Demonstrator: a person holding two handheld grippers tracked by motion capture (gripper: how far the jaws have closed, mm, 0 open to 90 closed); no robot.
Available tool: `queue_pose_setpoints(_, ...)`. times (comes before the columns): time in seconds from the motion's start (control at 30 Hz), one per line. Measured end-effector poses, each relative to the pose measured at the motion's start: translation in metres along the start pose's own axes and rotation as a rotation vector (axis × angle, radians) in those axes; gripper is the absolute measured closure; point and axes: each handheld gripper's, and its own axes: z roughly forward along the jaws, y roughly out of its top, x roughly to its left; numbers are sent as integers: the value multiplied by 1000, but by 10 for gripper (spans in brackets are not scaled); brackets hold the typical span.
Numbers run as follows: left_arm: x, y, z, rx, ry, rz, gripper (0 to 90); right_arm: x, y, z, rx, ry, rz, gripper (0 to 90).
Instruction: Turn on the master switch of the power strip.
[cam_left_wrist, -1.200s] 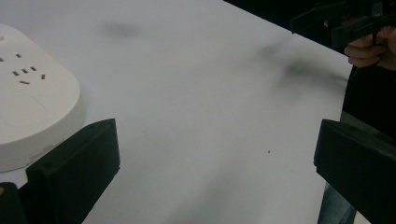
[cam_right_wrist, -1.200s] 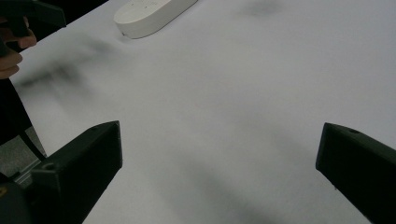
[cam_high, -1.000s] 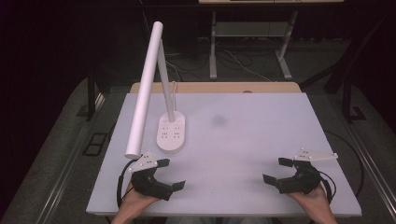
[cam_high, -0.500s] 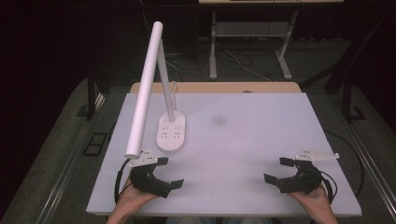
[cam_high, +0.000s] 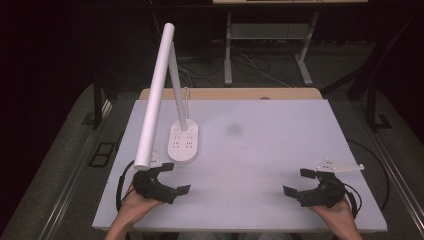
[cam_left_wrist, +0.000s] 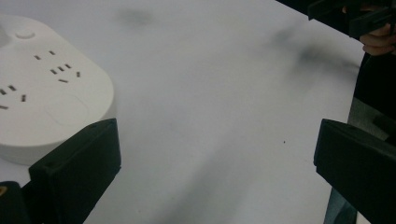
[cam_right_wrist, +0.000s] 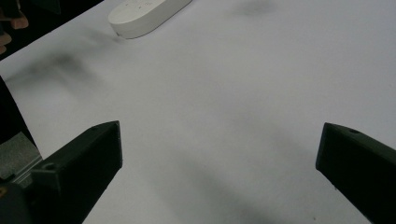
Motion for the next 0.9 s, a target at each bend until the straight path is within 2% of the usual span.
queue_pose_setpoints(0.53,24,19,-7,18,33,3,4,-2,-1,-1,-1,-5,4,0)
queue_pose_setpoints(0.9,35,29,-6,61,41,7,10,-4,-1,-3,-12,-21,13,0)
